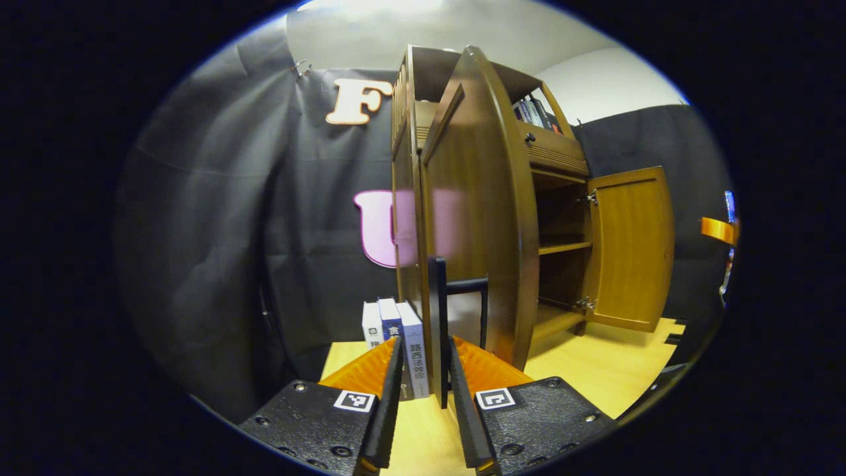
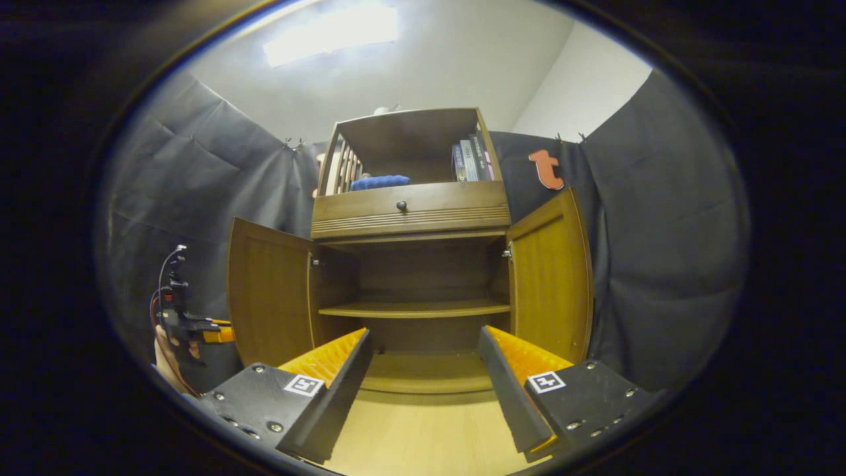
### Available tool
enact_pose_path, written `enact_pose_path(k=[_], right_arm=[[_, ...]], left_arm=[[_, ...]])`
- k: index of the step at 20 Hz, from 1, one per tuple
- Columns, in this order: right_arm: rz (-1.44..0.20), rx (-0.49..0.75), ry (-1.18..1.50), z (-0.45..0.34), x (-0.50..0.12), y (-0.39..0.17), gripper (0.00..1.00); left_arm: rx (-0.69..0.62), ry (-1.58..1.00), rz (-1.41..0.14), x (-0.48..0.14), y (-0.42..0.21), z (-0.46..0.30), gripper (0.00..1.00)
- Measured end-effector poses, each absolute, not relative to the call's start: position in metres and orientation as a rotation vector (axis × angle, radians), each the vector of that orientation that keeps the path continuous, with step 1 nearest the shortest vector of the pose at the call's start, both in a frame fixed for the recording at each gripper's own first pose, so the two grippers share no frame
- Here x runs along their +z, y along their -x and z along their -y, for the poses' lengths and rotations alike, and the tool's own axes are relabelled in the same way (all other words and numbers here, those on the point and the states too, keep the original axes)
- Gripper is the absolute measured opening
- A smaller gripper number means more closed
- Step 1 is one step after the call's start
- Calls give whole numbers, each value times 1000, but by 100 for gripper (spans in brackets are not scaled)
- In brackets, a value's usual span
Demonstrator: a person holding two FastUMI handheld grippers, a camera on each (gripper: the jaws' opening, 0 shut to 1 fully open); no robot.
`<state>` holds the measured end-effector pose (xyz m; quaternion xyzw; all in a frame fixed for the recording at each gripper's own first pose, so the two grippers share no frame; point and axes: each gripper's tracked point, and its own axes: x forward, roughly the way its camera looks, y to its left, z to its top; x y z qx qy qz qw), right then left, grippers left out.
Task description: Open the right door of the double-door shoe cabinet with the right hand, and open the left door with the left hand.
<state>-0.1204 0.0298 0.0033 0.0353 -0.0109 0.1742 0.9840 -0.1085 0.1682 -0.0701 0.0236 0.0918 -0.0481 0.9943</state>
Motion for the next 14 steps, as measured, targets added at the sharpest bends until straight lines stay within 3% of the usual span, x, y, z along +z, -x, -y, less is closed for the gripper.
enact_pose_path(k=[7, 14], right_arm=[[18, 333, -106, -11, -2, 130, 96], [51, 292, -87, 8, 7, 133, 94]], left_arm=[[-40, -63, -120, -35, 130, -156, 45], [69, -87, -67, 0, 151, -152, 67]])
